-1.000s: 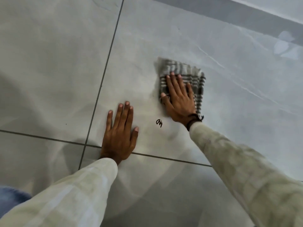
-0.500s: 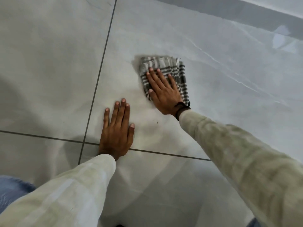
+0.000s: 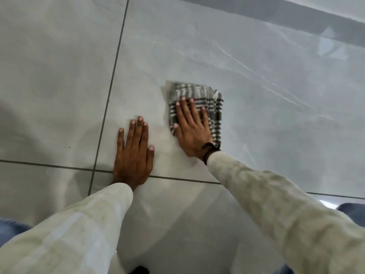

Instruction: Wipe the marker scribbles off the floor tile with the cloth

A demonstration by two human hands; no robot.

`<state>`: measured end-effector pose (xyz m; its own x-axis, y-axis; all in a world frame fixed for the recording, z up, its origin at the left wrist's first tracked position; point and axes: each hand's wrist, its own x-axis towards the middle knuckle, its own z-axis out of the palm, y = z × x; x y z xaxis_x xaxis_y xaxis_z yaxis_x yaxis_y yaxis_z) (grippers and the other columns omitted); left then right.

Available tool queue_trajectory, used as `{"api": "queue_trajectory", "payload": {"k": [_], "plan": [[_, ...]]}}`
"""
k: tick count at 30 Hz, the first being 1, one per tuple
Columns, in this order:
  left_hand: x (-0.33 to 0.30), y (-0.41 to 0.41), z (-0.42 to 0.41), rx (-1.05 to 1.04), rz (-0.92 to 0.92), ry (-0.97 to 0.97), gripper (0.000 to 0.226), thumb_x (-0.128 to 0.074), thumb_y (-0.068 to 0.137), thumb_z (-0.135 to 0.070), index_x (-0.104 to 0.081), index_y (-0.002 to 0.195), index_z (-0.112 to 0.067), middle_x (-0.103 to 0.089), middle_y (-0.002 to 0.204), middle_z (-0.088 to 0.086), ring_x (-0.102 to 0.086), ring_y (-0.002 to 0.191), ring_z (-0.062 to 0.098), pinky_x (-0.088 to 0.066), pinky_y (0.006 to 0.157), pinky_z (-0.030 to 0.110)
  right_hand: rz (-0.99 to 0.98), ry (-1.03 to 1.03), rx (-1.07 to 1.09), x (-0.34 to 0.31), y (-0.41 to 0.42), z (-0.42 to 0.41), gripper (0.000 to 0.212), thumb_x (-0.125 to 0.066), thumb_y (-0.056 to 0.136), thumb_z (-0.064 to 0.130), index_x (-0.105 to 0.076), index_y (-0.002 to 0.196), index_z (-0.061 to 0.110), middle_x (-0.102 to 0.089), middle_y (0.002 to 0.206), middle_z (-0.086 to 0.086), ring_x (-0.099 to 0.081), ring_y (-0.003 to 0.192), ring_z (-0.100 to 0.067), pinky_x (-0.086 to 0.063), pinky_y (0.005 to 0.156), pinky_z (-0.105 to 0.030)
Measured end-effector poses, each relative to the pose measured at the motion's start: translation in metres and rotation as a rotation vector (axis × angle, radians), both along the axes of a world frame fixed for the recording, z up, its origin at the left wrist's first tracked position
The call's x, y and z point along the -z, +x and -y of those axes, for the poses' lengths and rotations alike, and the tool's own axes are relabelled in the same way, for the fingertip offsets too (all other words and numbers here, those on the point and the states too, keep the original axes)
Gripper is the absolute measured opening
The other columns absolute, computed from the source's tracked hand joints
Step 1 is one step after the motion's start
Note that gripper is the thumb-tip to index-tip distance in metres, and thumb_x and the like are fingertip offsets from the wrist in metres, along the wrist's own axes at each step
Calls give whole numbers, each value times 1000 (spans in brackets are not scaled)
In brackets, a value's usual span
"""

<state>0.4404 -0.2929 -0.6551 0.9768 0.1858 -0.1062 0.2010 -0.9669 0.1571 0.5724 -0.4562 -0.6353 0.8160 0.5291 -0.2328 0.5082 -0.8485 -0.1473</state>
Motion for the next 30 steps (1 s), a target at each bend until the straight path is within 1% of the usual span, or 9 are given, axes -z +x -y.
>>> {"api": "queue_trajectory", "payload": {"k": [3, 5, 7, 11, 16, 21, 24, 28, 30], "plan": [[-3, 0, 1, 0, -15, 3, 72, -32, 107, -31, -13, 170, -4, -8, 182, 15, -9, 170, 31, -15, 135, 60, 11, -17, -261, 2, -33, 33, 64, -27, 110, 40, -16, 170, 20, -13, 180, -2, -10, 167, -24, -16, 134, -56], [-2, 1, 0, -3, -13, 10, 72, -32, 107, -32, -13, 170, -4, -9, 182, 15, -10, 170, 32, -15, 135, 60, 1, -38, -322, 1, -30, 61, 62, -26, 111, 40, -16, 170, 23, -14, 180, 1, -11, 167, -22, -17, 134, -52], [0, 0, 0, -6, -2, 15, 71, -30, 107, -32, -13, 170, -4, -9, 182, 15, -10, 170, 32, -15, 135, 60, 7, -42, -221, 2, -6, 59, 63, -28, 110, 39, -16, 170, 23, -14, 180, 1, -12, 167, -22, -17, 134, -53], [4, -1, -1, 5, 20, 35, 70, -31, 108, -31, -14, 170, -3, -11, 181, 15, -11, 170, 32, -15, 135, 60, -30, 17, -15, 2, 28, -16, 68, -22, 106, 41, -13, 170, 19, -8, 180, -2, -6, 168, -27, -9, 134, -58], [-2, -1, -2, 1, 25, 1, 69, -33, 106, -30, -22, 168, -2, -16, 180, 18, -16, 169, 33, -17, 135, 61, -45, 7, -201, 2, -19, -6, 64, -26, 110, 40, -15, 170, 21, -11, 180, 0, -7, 168, -24, -10, 134, -56], [-5, -1, 1, -3, 10, -21, 71, -36, 105, -30, -20, 169, -4, -15, 181, 15, -14, 169, 30, -15, 136, 58, -190, 61, -146, -13, -40, 34, 75, -32, 107, 58, -13, 170, 23, -6, 180, 4, -2, 168, -20, -7, 135, -54], [-2, -3, 2, -10, 11, -20, 72, -36, 105, -32, -19, 170, -7, -14, 181, 13, -13, 170, 28, -14, 137, 56, -137, 124, -178, -20, -49, 54, 84, -45, 98, 67, -37, 164, 15, -30, 176, -5, -24, 164, -26, -20, 135, -50], [4, -2, 1, -14, 3, -24, 73, -35, 104, -33, -16, 171, -9, -12, 182, 11, -11, 170, 27, -12, 137, 55, 33, 143, -298, -17, -62, 86, 64, -67, 93, 47, -64, 145, 10, -56, 160, -12, -51, 150, -33, -42, 122, -50], [3, -1, 1, -14, -21, -33, 74, -35, 104, -33, -17, 170, -8, -11, 182, 13, -11, 170, 29, -11, 137, 56, 143, 207, -254, -13, -71, 86, 43, -75, 90, 31, -77, 127, 9, -72, 142, -11, -67, 133, -32, -56, 106, -46]]}}
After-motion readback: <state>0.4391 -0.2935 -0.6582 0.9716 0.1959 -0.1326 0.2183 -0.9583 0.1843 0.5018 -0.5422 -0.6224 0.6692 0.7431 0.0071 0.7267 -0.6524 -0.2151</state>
